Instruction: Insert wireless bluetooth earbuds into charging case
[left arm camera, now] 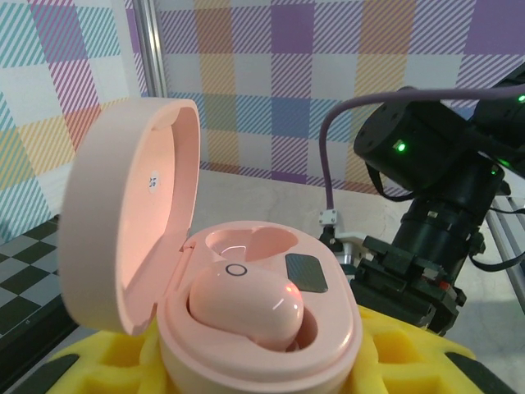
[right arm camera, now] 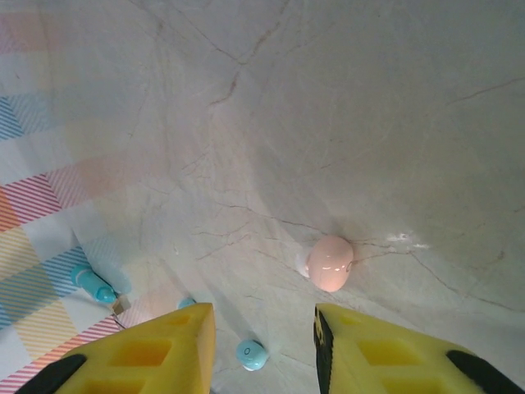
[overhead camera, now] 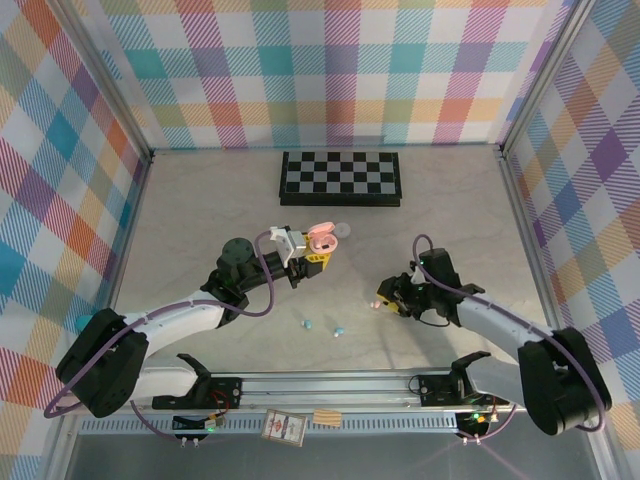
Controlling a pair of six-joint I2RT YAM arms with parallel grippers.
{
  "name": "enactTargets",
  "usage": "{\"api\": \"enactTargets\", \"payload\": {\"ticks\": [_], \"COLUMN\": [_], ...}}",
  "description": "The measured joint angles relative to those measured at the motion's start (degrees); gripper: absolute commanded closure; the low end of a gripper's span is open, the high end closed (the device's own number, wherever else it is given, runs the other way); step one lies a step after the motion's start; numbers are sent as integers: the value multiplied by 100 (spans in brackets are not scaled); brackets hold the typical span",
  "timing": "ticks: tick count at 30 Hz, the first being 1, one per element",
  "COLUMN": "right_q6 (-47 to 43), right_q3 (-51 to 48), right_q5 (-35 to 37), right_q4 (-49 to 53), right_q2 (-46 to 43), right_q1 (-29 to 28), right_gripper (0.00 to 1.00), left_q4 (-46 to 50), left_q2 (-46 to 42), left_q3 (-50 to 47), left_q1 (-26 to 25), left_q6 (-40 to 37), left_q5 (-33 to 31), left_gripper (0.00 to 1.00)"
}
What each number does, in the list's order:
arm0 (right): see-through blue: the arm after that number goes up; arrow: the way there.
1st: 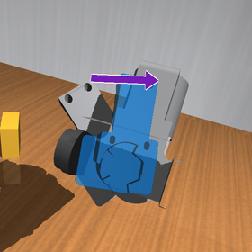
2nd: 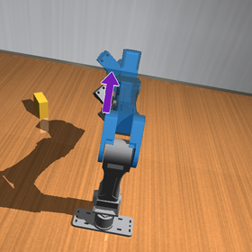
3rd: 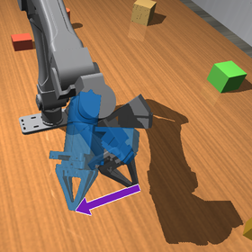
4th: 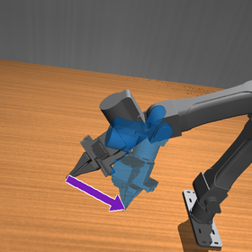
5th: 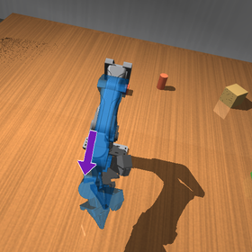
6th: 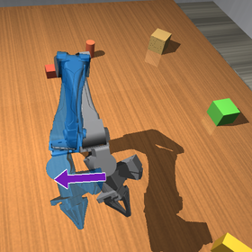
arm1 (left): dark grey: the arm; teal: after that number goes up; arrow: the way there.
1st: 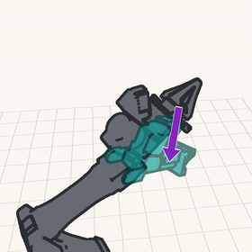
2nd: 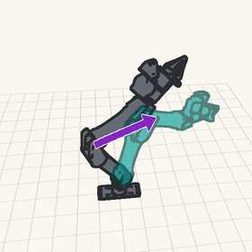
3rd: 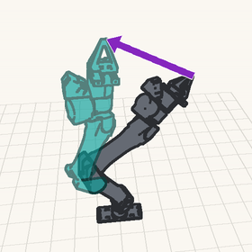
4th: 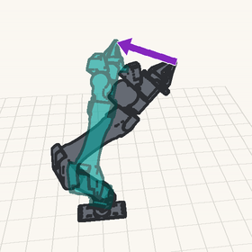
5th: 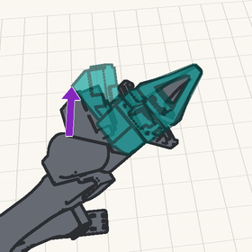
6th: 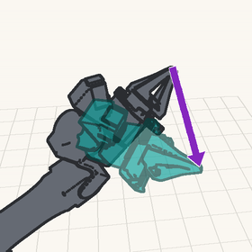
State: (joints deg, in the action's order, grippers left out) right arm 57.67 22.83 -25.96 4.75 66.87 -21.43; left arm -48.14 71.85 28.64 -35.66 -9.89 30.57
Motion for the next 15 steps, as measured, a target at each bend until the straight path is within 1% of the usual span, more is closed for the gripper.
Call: {"api": "enactTargets", "payload": {"ticks": [6, 15], "right_q6": [-20, -125], "right_q3": [20, 260], "right_q5": [-52, -96], "right_q4": [-39, -33], "right_q2": [544, 981], "right_q1": [0, 0], "right_gripper": [65, 67], "left_q4": [2, 4], "left_q2": [0, 0], "left_q3": [0, 0], "left_q1": [0, 0], "left_q6": [0, -2], "left_q5": [2, 0], "left_gripper": [71, 71]}}
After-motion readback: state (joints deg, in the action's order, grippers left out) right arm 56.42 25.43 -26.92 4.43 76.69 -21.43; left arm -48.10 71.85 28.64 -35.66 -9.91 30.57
